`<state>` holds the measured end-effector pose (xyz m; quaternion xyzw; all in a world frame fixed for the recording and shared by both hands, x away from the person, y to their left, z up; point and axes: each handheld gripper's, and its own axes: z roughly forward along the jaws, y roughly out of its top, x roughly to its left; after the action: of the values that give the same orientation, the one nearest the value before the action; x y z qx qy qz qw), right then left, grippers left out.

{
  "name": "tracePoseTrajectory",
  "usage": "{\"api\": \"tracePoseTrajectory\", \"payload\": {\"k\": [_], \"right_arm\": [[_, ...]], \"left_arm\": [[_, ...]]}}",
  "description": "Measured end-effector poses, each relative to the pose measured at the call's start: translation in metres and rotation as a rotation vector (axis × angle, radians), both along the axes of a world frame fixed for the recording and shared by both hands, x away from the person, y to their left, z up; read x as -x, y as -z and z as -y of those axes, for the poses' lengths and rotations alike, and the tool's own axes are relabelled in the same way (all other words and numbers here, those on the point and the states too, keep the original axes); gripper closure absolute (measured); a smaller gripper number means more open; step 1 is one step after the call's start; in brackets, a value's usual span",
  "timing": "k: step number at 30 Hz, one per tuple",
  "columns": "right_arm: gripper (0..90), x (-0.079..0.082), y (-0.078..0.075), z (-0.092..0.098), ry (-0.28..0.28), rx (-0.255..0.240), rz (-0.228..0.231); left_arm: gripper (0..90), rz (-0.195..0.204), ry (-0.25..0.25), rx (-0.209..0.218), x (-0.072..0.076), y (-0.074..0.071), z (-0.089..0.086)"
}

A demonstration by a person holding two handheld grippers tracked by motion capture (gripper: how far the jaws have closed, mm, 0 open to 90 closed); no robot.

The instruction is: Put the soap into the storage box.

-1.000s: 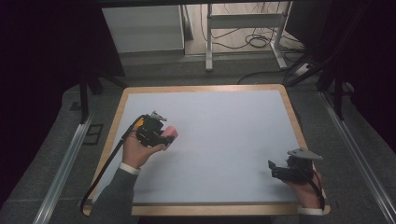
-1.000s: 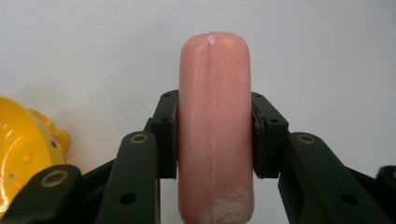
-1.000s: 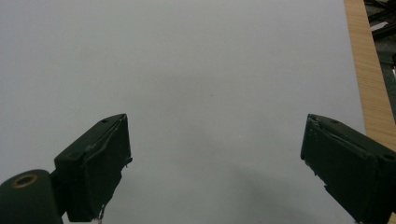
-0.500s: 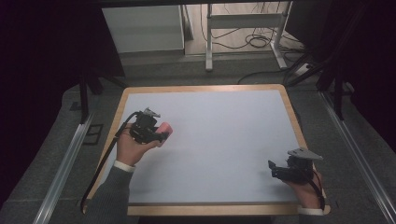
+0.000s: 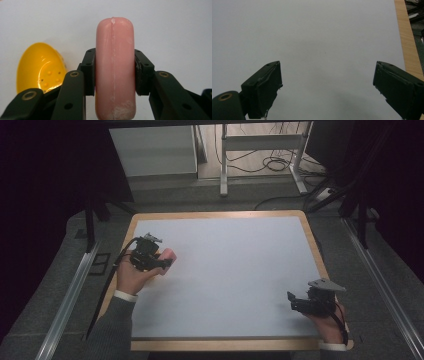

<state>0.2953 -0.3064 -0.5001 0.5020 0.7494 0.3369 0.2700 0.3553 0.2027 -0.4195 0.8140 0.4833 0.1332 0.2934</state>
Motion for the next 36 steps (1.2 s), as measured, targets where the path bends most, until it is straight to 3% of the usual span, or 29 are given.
{"api": "tracePoseTrajectory", "payload": {"k": [15,36], "right_arm": [[8.1,0.0,0.001,0.0,0.002,0.003,-0.001],[8.1,-0.001,0.002,0.0,0.007,0.006,-0.009]], "left_arm": [[60.3,-0.016,-0.085,0.003,-0.011,0.005,-0.034],[60.3,-0.031,-0.144,-0.018,-0.021,0.012,-0.057]]}}
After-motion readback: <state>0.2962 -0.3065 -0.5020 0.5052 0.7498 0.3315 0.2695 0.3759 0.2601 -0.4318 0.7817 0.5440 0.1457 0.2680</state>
